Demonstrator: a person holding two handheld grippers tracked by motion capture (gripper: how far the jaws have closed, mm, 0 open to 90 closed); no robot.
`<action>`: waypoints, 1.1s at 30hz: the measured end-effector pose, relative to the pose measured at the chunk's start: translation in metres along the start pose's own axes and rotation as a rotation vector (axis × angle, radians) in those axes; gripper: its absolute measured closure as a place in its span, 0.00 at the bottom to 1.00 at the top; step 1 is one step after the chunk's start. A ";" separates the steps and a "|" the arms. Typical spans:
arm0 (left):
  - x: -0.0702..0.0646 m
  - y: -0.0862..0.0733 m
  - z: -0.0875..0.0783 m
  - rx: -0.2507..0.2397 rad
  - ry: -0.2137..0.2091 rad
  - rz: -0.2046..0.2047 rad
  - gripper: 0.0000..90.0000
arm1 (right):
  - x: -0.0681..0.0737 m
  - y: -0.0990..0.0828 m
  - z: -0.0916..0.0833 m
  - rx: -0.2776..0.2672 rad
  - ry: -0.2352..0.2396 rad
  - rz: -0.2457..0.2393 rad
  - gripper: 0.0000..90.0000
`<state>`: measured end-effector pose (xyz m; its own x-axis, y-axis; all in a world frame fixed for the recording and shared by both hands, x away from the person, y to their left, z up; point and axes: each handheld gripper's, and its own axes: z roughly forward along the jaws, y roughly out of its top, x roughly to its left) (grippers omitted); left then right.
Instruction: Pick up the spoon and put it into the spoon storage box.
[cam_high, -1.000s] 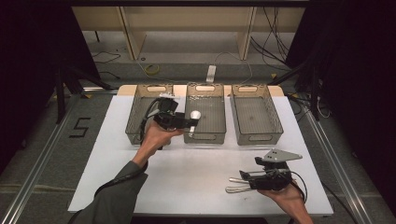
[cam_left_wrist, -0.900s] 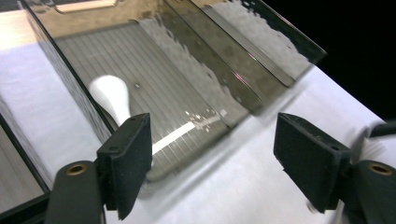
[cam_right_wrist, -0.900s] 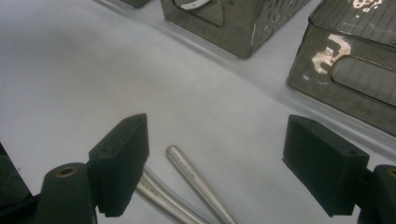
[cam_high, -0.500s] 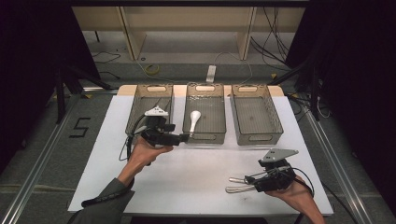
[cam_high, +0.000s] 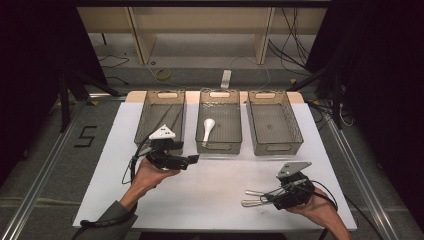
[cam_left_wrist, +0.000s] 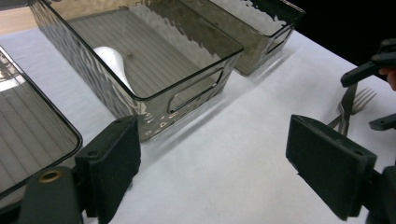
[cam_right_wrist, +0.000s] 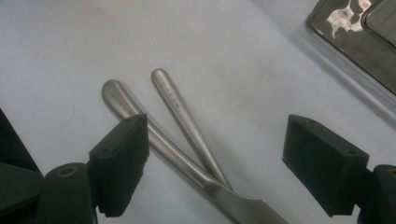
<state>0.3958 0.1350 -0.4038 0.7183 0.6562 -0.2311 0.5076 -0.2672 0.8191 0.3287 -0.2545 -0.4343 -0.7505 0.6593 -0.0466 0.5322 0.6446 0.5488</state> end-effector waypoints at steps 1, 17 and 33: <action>0.001 -0.001 -0.002 -0.004 -0.002 0.004 0.19 | 0.000 0.000 0.000 0.010 -0.001 -0.009 0.26; 0.011 -0.025 -0.031 -0.049 0.025 -0.008 0.19 | 0.005 0.007 0.009 0.118 -0.005 -0.139 0.28; 0.005 -0.034 -0.040 -0.064 0.030 -0.013 0.18 | 0.008 0.004 0.016 0.222 0.016 -0.208 0.30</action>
<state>0.3631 0.1756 -0.4116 0.6966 0.6807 -0.2267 0.4848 -0.2137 0.8481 0.3311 -0.2407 -0.4464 -0.8572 0.4997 -0.1248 0.4382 0.8349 0.3330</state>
